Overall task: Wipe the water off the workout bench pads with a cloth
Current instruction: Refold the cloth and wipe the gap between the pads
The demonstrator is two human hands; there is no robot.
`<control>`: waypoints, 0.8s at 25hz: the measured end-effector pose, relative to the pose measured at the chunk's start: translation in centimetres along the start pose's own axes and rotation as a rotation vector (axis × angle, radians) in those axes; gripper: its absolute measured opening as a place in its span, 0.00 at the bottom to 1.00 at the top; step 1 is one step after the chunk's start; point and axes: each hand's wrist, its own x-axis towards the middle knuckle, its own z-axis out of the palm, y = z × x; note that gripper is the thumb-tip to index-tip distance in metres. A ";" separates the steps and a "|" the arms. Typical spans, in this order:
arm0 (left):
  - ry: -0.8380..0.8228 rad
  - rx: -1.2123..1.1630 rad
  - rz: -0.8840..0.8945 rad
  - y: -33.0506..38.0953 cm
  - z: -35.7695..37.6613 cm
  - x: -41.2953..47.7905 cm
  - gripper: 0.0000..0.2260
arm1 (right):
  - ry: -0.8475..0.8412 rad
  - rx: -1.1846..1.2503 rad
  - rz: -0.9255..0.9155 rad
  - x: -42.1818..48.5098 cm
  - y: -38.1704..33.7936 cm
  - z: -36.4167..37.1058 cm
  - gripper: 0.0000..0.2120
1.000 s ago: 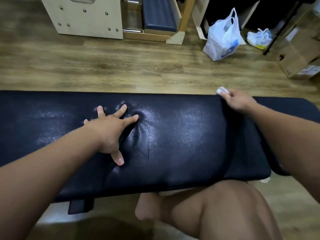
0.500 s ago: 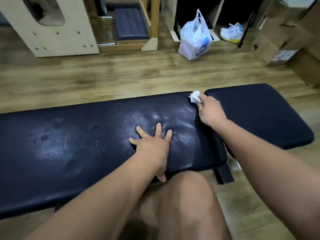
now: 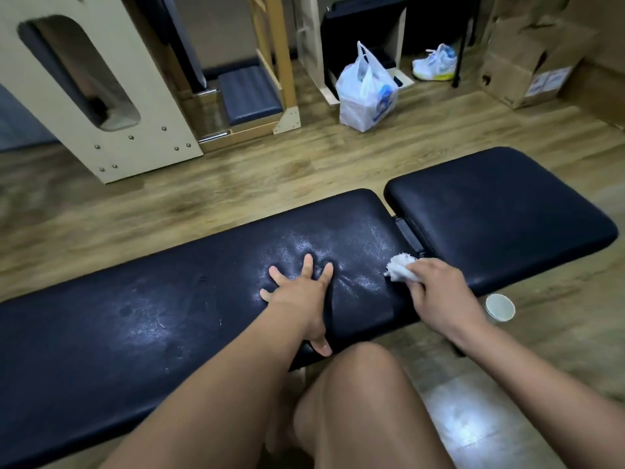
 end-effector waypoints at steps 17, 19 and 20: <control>0.010 -0.037 0.012 -1.7 -0.1 1.2 0.66 | 0.151 0.199 0.512 -7.2 4.1 -5.8 0.04; 0.003 -0.040 0.044 -1.1 0.1 1.0 0.67 | 0.235 0.238 0.486 -3.6 4.1 -9.2 0.04; 0.009 -0.042 0.051 -1.0 0.0 1.1 0.67 | 0.245 0.228 0.446 -0.9 3.8 -9.9 0.07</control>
